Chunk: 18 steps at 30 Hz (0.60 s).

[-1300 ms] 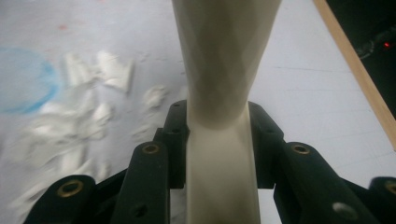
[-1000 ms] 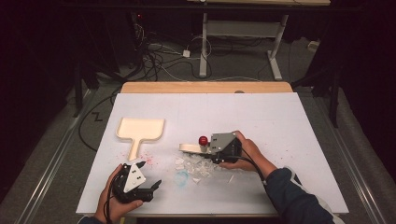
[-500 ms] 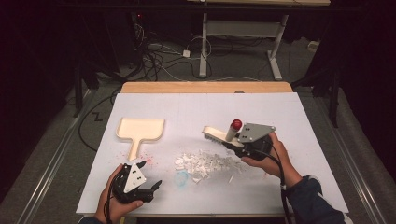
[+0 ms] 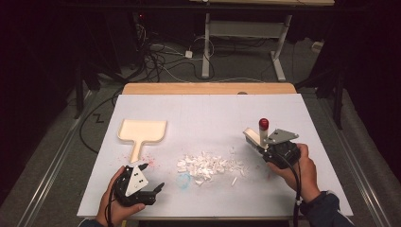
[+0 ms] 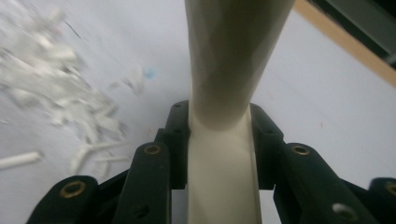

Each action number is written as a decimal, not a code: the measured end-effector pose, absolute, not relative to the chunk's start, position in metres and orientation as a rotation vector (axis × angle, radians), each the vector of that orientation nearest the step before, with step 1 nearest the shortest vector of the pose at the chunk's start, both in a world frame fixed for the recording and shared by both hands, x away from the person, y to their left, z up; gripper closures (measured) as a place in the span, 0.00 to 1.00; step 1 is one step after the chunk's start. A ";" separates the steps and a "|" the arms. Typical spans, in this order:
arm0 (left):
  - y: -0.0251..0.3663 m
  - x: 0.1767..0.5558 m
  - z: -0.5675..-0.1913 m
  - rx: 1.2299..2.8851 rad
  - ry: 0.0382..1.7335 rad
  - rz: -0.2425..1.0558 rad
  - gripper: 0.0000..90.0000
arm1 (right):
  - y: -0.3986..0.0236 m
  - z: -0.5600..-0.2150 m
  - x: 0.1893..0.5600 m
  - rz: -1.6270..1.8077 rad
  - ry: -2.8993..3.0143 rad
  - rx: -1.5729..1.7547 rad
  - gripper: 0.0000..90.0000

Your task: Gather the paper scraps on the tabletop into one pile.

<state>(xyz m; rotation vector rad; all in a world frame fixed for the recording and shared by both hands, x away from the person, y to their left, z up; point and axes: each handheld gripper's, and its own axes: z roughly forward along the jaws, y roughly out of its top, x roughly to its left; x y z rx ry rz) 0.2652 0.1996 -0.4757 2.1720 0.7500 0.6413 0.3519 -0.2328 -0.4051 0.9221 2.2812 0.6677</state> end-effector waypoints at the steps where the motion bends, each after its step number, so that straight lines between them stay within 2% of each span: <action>1: 0.199 0.265 -0.475 2.171 0.743 0.641 0.19 | -0.231 -0.411 0.352 0.646 2.284 0.946 0.75; 10: 0.197 0.266 -0.475 2.175 0.708 0.636 0.19 | -0.163 -0.428 0.338 0.673 2.277 0.887 0.75; 18: 0.197 0.268 -0.475 2.172 0.705 0.626 0.19 | -0.103 -0.423 0.336 0.836 2.358 0.796 0.75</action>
